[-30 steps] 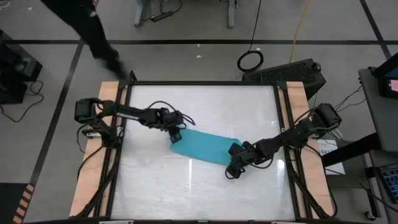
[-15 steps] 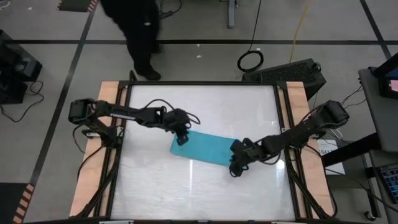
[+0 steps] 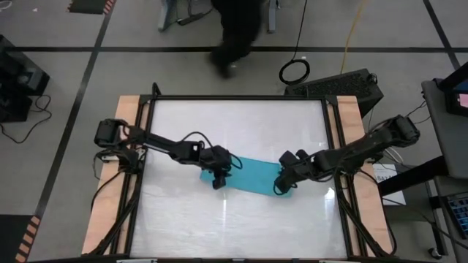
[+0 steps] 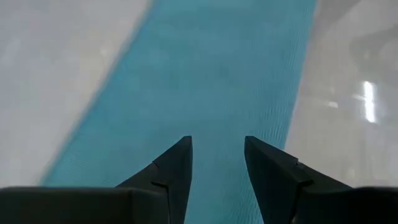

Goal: Roll towel
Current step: Roll the blue microfiber towel

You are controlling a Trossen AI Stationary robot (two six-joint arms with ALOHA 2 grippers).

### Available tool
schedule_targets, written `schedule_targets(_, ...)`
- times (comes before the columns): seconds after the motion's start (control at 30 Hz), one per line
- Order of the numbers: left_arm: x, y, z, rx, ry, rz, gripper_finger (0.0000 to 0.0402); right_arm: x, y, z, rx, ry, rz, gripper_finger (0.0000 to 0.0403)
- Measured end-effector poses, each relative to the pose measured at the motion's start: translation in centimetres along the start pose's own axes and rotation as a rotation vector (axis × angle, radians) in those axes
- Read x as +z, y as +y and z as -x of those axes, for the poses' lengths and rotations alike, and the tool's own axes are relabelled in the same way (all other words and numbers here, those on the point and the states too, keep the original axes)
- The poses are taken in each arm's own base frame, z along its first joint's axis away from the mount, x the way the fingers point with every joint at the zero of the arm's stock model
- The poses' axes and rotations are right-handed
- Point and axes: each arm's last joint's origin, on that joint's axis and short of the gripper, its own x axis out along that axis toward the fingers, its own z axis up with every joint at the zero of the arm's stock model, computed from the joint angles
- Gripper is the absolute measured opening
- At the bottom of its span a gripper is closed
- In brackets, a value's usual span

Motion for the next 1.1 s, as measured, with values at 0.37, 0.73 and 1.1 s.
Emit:
schedule_targets(0.37,-1.7,0.5,-2.9,-0.017,0.105,0.028,0.0152,-0.1,-1.0,-3.7,-0.144,0.147,0.036,0.0093)
schedule_targets(0.73,-2.5,0.7,-2.8,0.003,0.190,-0.018,0.0152,-1.1,-3.4,-1.7,-0.319,0.308,0.045,0.0093)
schedule_targets(1.1,-2.6,0.8,-2.9,0.006,0.193,-0.023,0.0152,1.4,-1.1,0.4,0.031,0.027,0.001,0.0093)
